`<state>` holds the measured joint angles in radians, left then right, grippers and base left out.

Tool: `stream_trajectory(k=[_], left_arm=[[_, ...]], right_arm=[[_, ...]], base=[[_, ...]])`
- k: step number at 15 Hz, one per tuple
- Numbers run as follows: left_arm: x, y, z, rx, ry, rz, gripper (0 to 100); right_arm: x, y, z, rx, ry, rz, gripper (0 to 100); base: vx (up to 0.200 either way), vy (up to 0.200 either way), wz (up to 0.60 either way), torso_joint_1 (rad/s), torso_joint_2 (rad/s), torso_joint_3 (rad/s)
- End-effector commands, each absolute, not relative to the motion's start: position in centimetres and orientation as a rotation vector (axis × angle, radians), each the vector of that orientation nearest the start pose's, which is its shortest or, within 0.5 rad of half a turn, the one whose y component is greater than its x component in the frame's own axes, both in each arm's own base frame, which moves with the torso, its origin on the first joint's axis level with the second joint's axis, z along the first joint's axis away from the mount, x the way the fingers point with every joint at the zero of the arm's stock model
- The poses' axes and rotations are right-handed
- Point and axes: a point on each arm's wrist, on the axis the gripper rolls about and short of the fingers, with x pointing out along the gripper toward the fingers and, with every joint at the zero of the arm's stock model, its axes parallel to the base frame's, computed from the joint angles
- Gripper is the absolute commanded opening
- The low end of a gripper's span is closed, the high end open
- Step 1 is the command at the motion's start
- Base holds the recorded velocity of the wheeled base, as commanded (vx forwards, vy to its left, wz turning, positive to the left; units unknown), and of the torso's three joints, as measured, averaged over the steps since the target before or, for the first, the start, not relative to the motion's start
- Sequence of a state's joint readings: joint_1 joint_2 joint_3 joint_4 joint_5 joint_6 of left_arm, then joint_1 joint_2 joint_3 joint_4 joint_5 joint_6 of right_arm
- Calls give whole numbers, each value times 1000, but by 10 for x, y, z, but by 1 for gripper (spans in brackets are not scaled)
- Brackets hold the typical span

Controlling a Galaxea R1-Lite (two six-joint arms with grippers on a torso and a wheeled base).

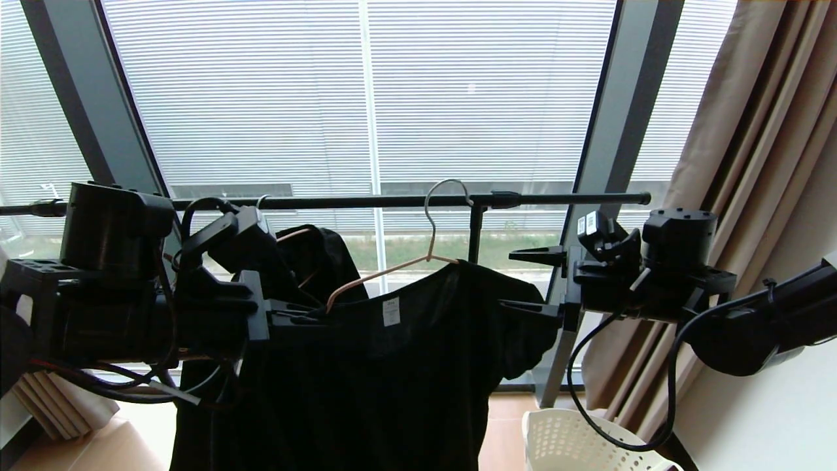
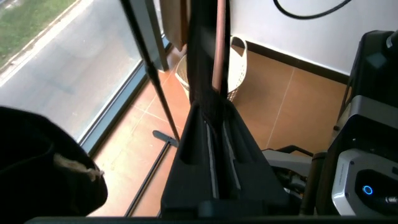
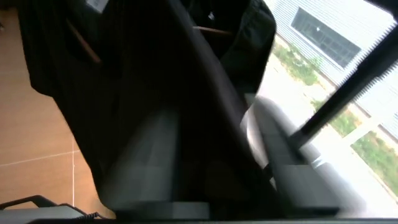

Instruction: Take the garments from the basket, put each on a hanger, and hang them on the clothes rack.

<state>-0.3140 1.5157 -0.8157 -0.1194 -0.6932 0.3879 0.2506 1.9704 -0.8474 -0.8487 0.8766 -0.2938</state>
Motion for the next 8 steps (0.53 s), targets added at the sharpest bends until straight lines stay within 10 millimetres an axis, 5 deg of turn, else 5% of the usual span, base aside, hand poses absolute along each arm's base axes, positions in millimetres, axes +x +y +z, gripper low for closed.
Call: stream_trajectory(k=[1, 8], left_arm=[[219, -82, 196, 232, 374, -1060, 0], [194, -63, 209, 224, 314, -998, 0]], right_arm=[[337, 100, 127, -173, 105, 1139, 100], [339, 103, 114, -207, 115, 1153, 100]], base=[[0, 0, 0, 0, 0, 0], [0, 0, 0, 0, 0, 0]])
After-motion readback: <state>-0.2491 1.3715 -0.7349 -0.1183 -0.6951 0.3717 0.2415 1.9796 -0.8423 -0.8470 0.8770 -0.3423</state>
